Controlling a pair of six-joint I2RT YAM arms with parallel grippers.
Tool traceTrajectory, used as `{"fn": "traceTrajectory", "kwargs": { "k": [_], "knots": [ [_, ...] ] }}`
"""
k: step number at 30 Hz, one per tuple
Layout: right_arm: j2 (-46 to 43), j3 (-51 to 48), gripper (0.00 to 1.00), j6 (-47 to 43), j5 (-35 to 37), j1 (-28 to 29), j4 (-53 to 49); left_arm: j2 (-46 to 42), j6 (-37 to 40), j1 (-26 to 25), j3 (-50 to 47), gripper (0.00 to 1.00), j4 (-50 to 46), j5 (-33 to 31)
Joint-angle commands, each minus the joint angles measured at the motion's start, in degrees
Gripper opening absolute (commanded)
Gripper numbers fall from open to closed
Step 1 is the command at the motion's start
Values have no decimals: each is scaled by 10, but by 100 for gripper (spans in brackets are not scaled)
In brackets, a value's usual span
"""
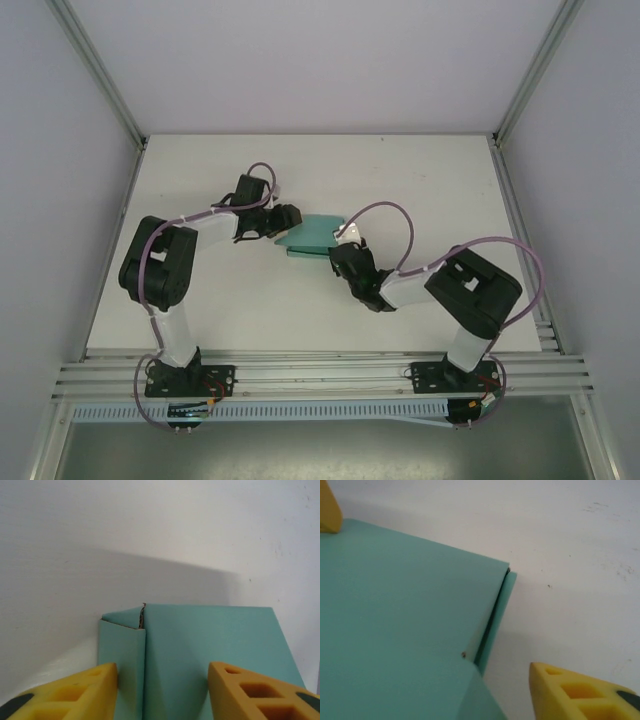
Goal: Assemble paper box
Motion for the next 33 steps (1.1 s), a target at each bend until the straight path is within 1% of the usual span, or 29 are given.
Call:
{"fn": "traceTrajectory", "kwargs": {
  "k": [1, 3, 7, 8, 9, 10, 12, 13, 14, 16, 19, 21, 22, 26, 28, 29, 33],
  "knots": [
    [-60, -20, 58, 25, -12, 6, -44, 25, 3, 0, -16, 45, -1, 13],
    [-102, -25, 64, 22, -24, 6, -90, 26, 4, 0, -30, 43, -2, 8],
    [-190, -40, 84, 26, -40, 6, -183, 29, 12, 0, -32, 42, -15, -15],
    [-211, -47, 90, 35, -33, 5, -192, 31, 12, 0, -33, 38, -17, -18],
    [-236, -60, 98, 47, -29, 3, -192, 34, 15, 0, -34, 36, -17, -18],
    [-257, -71, 99, 53, -38, -1, -186, 36, 16, 0, -36, 36, -16, -18],
    [-294, -84, 99, 64, -59, -14, -182, 43, 15, 0, -36, 32, -16, -16],
    [-308, -86, 99, 73, -74, -25, -184, 44, 14, 1, -36, 31, -15, -16],
    [-318, -83, 99, 89, -89, -40, -189, 46, 12, 1, -38, 28, -11, -15],
    [-327, -74, 99, 133, -137, -81, -203, 49, 10, 3, -42, 26, -1, -6],
    [-316, -48, 99, 188, -227, -149, -229, 54, 7, 10, -49, 23, 7, 6],
    [-298, -29, 99, 195, -258, -174, -238, 55, 1, 16, -59, 21, 25, 21],
    [-288, -20, 99, 194, -262, -180, -241, 56, -5, 20, -67, 21, 37, 31],
    [-229, 24, 99, 208, -328, -200, -254, 65, -17, 37, -86, 18, 77, 73],
    [-186, 51, 99, 222, -377, -201, -258, 68, -17, 42, -92, 15, 84, 77],
    [-164, 64, 99, 227, -402, -217, -258, 68, -16, 43, -94, 15, 87, 80],
    [-69, 120, 99, 258, -500, -238, -240, 66, -11, 47, -104, 14, 98, 82]
  ]
}}
